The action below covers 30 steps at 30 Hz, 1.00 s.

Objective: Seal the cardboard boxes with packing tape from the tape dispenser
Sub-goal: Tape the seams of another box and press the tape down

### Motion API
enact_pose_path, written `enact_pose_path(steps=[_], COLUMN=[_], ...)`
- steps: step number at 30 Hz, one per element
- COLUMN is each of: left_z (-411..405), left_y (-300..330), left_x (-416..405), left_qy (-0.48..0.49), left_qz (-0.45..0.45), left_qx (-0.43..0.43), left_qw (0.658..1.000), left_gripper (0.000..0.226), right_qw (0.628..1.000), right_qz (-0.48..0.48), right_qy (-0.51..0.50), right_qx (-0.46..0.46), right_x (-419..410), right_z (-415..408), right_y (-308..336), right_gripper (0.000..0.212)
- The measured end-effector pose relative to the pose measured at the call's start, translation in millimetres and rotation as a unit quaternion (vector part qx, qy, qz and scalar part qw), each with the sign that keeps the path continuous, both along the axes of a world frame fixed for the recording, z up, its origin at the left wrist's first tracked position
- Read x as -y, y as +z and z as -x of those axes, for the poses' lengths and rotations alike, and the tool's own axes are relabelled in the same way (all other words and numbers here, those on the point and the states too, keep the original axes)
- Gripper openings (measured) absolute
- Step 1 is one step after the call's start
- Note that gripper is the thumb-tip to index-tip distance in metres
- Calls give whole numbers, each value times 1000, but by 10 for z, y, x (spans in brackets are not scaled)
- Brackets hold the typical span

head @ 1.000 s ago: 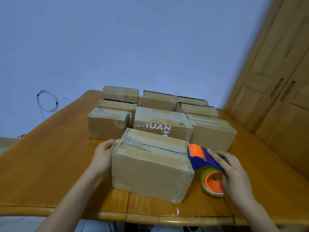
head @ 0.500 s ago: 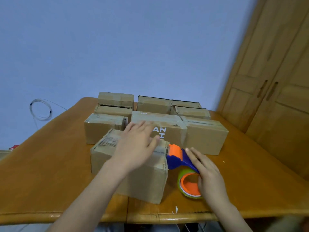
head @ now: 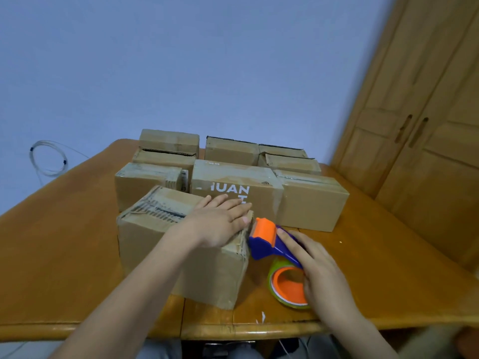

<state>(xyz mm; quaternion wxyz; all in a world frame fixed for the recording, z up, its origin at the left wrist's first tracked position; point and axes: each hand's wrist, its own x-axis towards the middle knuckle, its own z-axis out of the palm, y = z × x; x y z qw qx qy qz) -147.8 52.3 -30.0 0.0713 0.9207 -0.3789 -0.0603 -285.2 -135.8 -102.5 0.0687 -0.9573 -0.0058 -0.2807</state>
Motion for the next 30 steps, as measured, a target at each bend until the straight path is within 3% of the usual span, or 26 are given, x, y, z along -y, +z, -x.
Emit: enact_pose_path(steps=[5, 10, 16, 21, 25, 30], left_z=[-4, -7, 10, 64, 108, 90], left_y=[2, -6, 3, 34, 83, 54], left_x=[-10, -1, 4, 54, 73, 198], left_qy=[-1, -1, 6, 13, 15, 45], left_qz=[5, 17, 26, 6, -15, 2], left_qx=[-12, -16, -17, -9, -6, 1], left_qw=[1000, 1000, 999, 1000, 1000, 999], left_gripper=[51, 50, 49, 61, 71, 64], right_qw=[996, 990, 985, 977, 969, 961], right_qz=[41, 91, 101, 149, 180, 197], right_qy=[-40, -42, -10, 47, 60, 74], right_qx=[-65, -103, -142, -146, -155, -180], right_x=[144, 126, 122, 159, 101, 55], right_z=[188, 146, 9, -129, -188, -177], right_y=[-119, -69, 72, 277, 413, 586], right_gripper=[136, 118, 118, 105, 81, 65])
